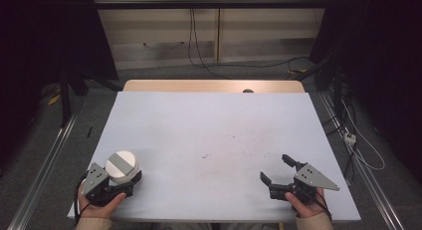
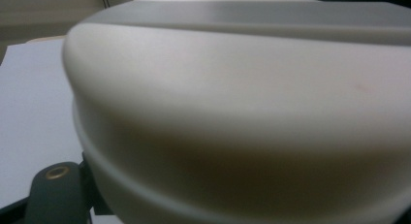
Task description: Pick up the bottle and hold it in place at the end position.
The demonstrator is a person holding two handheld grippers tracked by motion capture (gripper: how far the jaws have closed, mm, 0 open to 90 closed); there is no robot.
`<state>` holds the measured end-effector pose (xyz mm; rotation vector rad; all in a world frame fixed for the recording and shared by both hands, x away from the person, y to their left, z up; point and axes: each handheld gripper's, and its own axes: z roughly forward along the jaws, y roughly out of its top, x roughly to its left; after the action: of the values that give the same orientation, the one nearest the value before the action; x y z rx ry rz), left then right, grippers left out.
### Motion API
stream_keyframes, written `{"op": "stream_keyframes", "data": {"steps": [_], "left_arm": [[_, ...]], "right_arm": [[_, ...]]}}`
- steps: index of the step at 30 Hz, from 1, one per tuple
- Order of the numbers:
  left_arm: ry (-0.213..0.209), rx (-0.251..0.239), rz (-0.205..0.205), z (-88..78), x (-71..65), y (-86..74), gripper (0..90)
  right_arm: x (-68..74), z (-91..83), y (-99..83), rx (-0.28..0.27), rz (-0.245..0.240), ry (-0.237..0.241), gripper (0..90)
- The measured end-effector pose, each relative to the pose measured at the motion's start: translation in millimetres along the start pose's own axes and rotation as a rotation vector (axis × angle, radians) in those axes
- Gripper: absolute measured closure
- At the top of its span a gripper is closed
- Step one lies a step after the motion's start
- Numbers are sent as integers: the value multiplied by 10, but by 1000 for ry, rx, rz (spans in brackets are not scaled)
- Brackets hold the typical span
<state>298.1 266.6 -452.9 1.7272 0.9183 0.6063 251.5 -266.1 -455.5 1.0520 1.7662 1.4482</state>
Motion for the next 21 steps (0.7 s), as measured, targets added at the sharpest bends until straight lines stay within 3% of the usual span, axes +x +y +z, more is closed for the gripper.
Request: {"op": "stream_keyframes", "data": {"steps": [2, 5, 8, 13, 21], "left_arm": [[3, -7, -12, -4, 11, 1, 182], [19, -10, 2, -5, 26, 15, 183], [15, -33, -22, 14, 31, 48, 184], [3, -33, -10, 55, 15, 100, 184], [-3, -59, -34, 120, 10, 176, 183]], "right_arm": [[1, 1, 1, 0, 0, 0, 42], [1, 3, 2, -1, -1, 0, 43], [0, 6, 1, -1, -1, 0, 42], [-5, 10, -1, 1, -4, 1, 43], [-3, 27, -1, 0, -5, 1, 43]]}}
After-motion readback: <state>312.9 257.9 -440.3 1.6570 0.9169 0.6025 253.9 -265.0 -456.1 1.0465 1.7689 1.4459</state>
